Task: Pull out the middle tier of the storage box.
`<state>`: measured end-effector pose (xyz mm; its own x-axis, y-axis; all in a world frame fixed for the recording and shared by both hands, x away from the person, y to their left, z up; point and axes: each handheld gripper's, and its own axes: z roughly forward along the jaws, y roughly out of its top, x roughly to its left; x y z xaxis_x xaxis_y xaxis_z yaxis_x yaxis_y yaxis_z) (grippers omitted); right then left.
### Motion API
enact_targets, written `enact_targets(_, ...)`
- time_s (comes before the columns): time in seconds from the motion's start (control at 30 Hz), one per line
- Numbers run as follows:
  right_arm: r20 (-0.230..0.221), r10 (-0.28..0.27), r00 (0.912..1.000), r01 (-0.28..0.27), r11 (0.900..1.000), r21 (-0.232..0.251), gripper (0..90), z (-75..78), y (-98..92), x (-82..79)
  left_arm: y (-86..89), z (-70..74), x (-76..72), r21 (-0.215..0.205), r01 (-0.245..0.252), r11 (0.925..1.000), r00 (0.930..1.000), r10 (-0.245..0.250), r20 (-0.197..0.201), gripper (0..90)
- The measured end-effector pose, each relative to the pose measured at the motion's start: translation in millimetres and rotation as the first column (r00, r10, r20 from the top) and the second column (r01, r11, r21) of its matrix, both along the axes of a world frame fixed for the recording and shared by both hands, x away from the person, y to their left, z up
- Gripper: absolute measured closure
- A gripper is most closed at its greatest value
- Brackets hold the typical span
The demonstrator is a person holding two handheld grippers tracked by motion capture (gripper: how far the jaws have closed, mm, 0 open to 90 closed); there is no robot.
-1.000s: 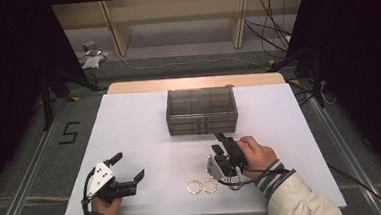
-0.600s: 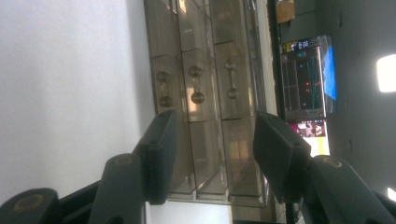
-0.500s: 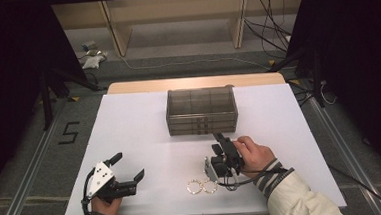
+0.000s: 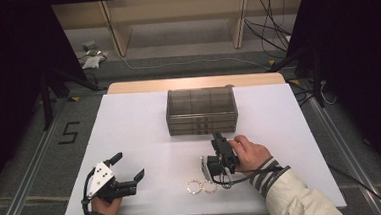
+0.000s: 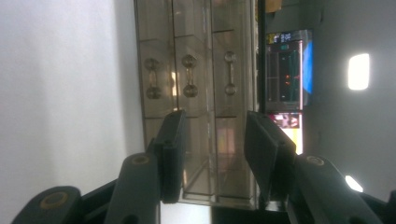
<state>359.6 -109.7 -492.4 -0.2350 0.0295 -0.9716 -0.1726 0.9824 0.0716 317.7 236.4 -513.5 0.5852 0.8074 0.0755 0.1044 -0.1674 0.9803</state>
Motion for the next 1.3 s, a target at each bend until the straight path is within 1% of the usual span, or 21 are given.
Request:
enact_targets(0.03, 0.002, -0.004, 1.0, 0.004, 1.0, -0.001, 59.6, -1.3, 0.5, 0.4, 0.0, 0.0, 0.0, 0.0, 0.0, 1.0, 1.0, 0.0, 0.0, 4.9)
enact_targets(0.13, 0.013, 0.018, 0.9997, -0.018, 1.0, -0.009, 58.6, -1.7, 2.4, 3.8, -0.1, -0.1, -0.1, 0.0, 0.0, 1.0, 1.0, 0.0, -0.001, 4.9)
enact_targets(0.17, 0.017, 0.014, 0.9998, -0.014, 1.0, -0.01, 58.6, -3.2, 3.1, 4.8, 0.0, 0.0, -0.1, 0.001, 0.001, 1.0, 1.0, -0.001, 0.0, 4.9)
enact_targets(0.23, 0.025, 0.016, 0.9996, -0.015, 0.999, -0.028, 58.5, -5.1, 4.7, 7.4, 0.2, -0.1, -0.1, 0.0, 0.0, 1.0, 1.0, 0.0, 0.0, 4.9)
enact_targets(0.37, 0.022, 0.007, 0.9997, -0.006, 0.999, -0.04, 58.5, -8.9, 7.8, 11.5, 0.3, 0.0, 0.0, 0.0, 0.001, 1.0, 1.0, -0.001, -0.001, 4.9)
enact_targets(0.43, 0.022, 0.0, 0.9998, 0.001, 0.999, -0.044, 60.2, -9.8, 9.1, 13.4, 0.3, 0.0, -0.1, -0.006, 0.001, 1.0, 1.0, -0.001, 0.0, 4.9)
enact_targets(0.47, 0.018, -0.007, 0.9998, 0.007, 0.999, -0.033, 60.5, -11.1, 9.5, 14.2, 0.4, 0.0, -0.1, -0.006, 0.001, 1.0, 1.0, -0.001, 0.0, 5.0)
enact_targets(0.5, 0.026, 0.002, 0.9996, -0.001, 0.999, -0.036, 60.7, -11.5, 10.1, 16.0, 0.4, 0.0, 0.0, -0.006, 0.001, 1.0, 1.0, -0.001, -0.001, 5.0)
enact_targets(0.57, 0.028, -0.007, 0.9996, 0.008, 0.999, -0.044, 60.9, -13.4, 11.3, 18.2, 0.3, 0.0, 0.0, -0.006, 0.002, 1.0, 1.0, -0.002, -0.001, 5.0)
enact_targets(0.6, 0.032, -0.001, 0.9995, 0.002, 0.999, -0.047, 60.9, -14.4, 11.9, 19.7, 0.2, -0.1, 0.0, -0.007, 0.001, 1.0, 1.0, -0.001, -0.001, 5.0)
enact_targets(0.77, 0.033, 0.001, 0.9994, 0.002, 0.997, -0.071, 62.4, -19.5, 15.9, 26.7, 0.2, -0.1, 0.0, -0.006, 0.002, 1.0, 1.0, -0.002, -0.001, 5.1)
enact_targets(0.97, 0.042, -0.011, 0.999, 0.015, 0.996, -0.09, 63.4, -25.2, 20.7, 34.6, 0.3, -0.1, 0.0, -0.006, 0.003, 1.0, 1.0, -0.003, 0.0, 5.1)
enact_targets(1.1, 0.05, -0.014, 0.9986, 0.019, 0.995, -0.102, 64.4, -26.4, 24.9, 39.9, 0.4, -0.1, 0.0, -0.007, 0.004, 1.0, 1.0, -0.004, 0.0, 5.1)
enact_targets(1.23, 0.049, -0.021, 0.9986, 0.027, 0.993, -0.113, 65.2, -28.3, 27.7, 44.3, 0.5, -0.1, -0.1, -0.002, 0.005, 1.0, 1.0, -0.005, -0.001, 5.1)
enact_targets(1.3, 0.042, -0.027, 0.9988, 0.031, 0.993, -0.11, 65.7, -28.6, 28.7, 46.2, 0.3, -0.1, -0.3, -0.003, 0.006, 1.0, 1.0, -0.006, -0.001, 5.1)
